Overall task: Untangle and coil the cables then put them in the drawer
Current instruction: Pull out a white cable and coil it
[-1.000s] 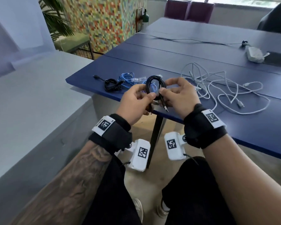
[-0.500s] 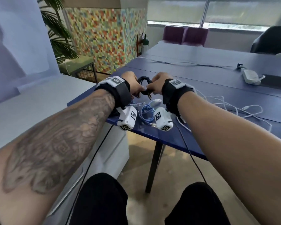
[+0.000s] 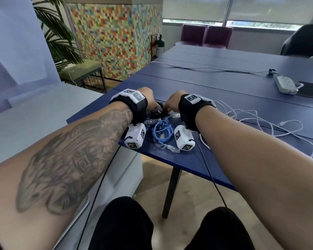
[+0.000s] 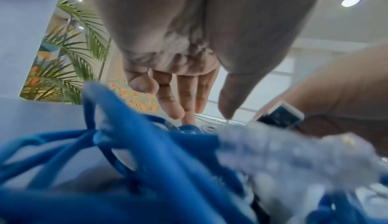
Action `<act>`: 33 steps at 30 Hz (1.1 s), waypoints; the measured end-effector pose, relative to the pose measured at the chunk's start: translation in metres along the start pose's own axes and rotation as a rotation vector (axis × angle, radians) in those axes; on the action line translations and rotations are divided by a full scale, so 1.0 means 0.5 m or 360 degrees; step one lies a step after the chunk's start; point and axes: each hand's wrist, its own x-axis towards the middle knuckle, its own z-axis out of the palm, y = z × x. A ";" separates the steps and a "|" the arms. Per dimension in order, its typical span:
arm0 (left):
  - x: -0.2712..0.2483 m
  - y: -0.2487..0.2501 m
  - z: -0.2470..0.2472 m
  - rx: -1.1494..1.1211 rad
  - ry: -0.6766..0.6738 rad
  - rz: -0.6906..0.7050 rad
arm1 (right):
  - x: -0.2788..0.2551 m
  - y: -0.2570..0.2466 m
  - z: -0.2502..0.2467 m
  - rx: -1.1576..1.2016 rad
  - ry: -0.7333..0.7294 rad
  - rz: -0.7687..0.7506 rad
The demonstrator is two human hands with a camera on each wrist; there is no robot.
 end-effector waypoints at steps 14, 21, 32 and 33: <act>-0.096 0.174 -0.059 -0.0446 0.0240 0.0414 | -0.163 0.145 -0.184 0.0460 0.0503 -0.0217; -0.127 0.301 0.029 -0.0365 -0.0003 0.0626 | -0.248 0.337 -0.198 -0.0126 0.0421 0.0188; -0.112 0.330 0.096 -0.0102 -0.0112 0.0643 | -0.290 0.505 -0.245 0.0099 0.0705 0.0399; -0.111 0.329 0.095 -0.0092 -0.0083 0.0642 | -0.287 0.511 -0.259 0.0335 0.0877 0.0381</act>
